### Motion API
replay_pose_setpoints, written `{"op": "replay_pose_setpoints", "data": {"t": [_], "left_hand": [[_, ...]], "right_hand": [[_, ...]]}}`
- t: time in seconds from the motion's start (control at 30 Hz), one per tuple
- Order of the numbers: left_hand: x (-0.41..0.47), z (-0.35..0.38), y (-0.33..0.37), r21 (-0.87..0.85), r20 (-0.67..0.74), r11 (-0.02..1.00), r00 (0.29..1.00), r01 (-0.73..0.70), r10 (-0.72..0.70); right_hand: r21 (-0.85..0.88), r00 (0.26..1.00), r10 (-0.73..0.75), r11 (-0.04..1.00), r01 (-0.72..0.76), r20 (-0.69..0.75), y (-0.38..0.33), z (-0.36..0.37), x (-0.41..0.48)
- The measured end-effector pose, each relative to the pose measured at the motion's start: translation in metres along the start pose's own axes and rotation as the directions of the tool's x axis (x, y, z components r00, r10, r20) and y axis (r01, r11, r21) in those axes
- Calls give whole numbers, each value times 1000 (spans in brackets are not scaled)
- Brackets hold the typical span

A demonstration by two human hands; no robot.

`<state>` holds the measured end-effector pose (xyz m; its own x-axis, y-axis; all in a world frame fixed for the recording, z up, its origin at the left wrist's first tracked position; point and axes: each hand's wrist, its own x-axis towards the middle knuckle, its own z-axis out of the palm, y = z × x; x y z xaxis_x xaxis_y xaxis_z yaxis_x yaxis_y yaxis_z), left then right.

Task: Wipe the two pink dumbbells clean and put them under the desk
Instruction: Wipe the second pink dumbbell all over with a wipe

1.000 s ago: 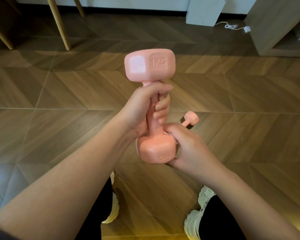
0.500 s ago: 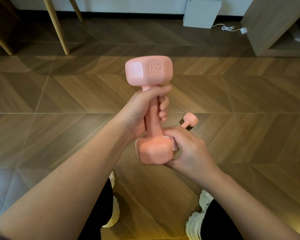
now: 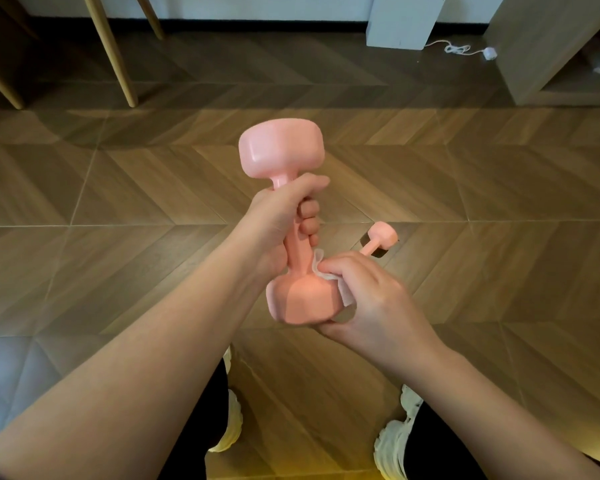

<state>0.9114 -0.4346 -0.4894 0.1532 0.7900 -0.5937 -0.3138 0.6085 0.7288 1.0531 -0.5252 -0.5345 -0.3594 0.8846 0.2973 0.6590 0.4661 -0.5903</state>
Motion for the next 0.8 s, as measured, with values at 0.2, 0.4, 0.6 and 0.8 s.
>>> {"op": "replay_pose_setpoints", "data": {"t": [0.2, 0.4, 0.6, 0.8], "left_hand": [[-1, -3, 3, -33, -17, 999, 999, 43, -44], [0, 0, -4, 45, -4, 999, 1000, 9, -9], [-2, 3, -2, 30, -27, 999, 999, -25, 26], [-1, 1, -4, 31, -21, 999, 1000, -21, 21]], "right_hand": [[14, 998, -50, 999, 51, -37, -5, -4, -1], [-13, 957, 198, 980, -200, 212, -3, -4, 8], [-122, 997, 75, 990, -72, 18, -1, -2, 4], [34, 934, 219, 971, -237, 281, -2, -9, 12]]}}
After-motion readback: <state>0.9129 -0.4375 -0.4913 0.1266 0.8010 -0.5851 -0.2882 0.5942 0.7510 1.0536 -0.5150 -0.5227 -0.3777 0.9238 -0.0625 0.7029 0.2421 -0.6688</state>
